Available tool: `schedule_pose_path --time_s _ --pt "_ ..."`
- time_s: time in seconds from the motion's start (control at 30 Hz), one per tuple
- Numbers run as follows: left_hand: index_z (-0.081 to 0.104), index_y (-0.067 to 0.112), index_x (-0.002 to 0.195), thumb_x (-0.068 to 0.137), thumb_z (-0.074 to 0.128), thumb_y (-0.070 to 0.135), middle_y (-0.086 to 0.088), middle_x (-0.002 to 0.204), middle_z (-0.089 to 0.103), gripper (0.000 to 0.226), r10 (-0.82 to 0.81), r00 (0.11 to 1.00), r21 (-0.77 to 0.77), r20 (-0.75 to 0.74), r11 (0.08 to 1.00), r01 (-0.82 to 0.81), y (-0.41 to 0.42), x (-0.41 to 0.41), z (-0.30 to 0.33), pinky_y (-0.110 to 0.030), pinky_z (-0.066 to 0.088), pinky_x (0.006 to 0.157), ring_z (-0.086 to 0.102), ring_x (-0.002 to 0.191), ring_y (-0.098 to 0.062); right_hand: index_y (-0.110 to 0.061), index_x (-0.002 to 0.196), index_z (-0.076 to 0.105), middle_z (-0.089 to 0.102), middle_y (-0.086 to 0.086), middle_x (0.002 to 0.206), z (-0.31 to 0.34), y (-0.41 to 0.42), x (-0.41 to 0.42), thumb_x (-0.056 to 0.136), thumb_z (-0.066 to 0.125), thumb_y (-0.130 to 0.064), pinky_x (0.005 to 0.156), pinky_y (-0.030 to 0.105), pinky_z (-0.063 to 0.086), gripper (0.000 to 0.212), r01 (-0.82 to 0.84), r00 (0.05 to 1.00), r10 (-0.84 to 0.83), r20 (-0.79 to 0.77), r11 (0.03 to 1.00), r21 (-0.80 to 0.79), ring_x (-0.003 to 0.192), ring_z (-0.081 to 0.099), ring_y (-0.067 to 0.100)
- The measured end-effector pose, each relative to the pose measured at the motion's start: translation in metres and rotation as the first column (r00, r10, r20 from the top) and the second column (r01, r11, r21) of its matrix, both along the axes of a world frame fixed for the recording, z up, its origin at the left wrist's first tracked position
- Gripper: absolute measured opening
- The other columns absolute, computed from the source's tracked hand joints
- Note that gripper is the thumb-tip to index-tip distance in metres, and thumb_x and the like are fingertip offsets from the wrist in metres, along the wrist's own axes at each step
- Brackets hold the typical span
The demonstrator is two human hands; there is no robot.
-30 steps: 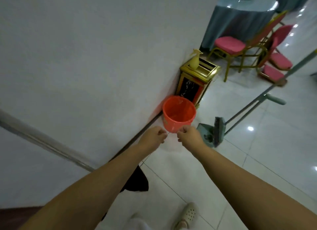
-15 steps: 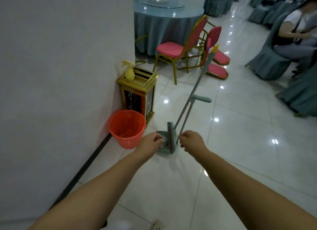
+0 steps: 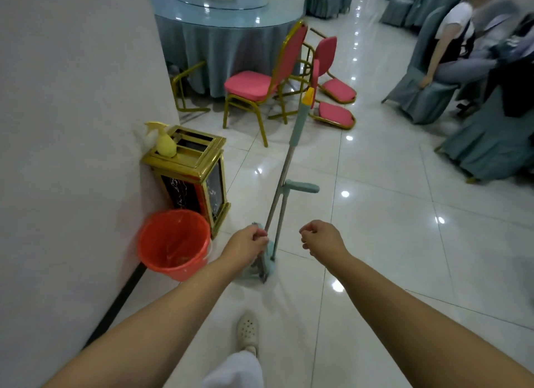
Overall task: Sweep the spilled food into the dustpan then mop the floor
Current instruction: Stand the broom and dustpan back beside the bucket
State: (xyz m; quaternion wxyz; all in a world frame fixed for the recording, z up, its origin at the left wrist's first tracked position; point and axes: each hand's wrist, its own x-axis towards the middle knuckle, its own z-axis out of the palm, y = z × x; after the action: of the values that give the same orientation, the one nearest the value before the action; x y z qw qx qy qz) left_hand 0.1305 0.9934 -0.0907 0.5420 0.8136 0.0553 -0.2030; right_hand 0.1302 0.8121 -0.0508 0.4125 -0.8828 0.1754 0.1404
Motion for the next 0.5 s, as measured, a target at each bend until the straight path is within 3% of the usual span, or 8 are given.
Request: schedule_pose_path --time_s 0.23,0.33,0.4,0.5 --pt "0.057 0.024 0.105 0.093 0.056 0.024 0.006 0.092 0.064 0.012 0.003 1.0 0.007 0.018 1.0 -0.003 -0.018 0.115 -0.005 -0.026 0.053 0.068 0.063 0.082 -0.008 -0.013 0.109 0.063 0.066 0.008 0.096 0.001 -0.023 0.114 0.094 0.045 -0.017 0.085 0.042 0.056 0.024 0.012 1.0 -0.014 -0.015 0.995 -0.096 0.091 0.066 0.027" --pt "0.057 0.017 0.116 0.092 0.056 0.023 -0.001 0.1 0.065 0.024 0.028 0.999 0.026 0.026 0.999 -0.028 -0.016 0.164 -0.004 -0.035 0.055 0.08 0.063 0.091 -0.017 -0.016 0.11 0.064 0.064 0.004 0.09 -0.005 -0.029 0.156 0.094 0.046 -0.02 0.069 0.031 0.053 0.024 -0.003 1.0 0.003 0.001 0.986 -0.168 0.078 0.064 0.022" --pt "0.056 0.019 0.12 0.093 0.055 0.023 -0.001 0.102 0.064 0.027 0.042 0.998 0.044 0.038 0.998 -0.044 -0.016 0.191 -0.004 -0.031 0.054 0.076 0.062 0.089 -0.015 -0.017 0.11 0.063 0.058 0.0 0.088 -0.012 -0.033 0.179 0.096 0.046 -0.019 0.059 0.025 0.046 0.023 -0.03 1.0 0.032 0.001 0.971 -0.239 0.068 0.055 0.013" --pt "0.054 0.024 0.123 0.093 0.056 0.025 0.007 0.104 0.061 0.031 0.032 0.998 0.055 0.056 0.998 -0.035 -0.023 0.218 -0.004 -0.021 0.048 0.069 0.059 0.089 -0.008 -0.015 0.115 0.061 0.056 -0.001 0.09 -0.021 -0.04 0.204 0.097 0.045 -0.017 0.064 0.023 0.046 0.024 -0.072 0.997 0.066 -0.03 0.955 -0.288 0.072 0.052 0.011"
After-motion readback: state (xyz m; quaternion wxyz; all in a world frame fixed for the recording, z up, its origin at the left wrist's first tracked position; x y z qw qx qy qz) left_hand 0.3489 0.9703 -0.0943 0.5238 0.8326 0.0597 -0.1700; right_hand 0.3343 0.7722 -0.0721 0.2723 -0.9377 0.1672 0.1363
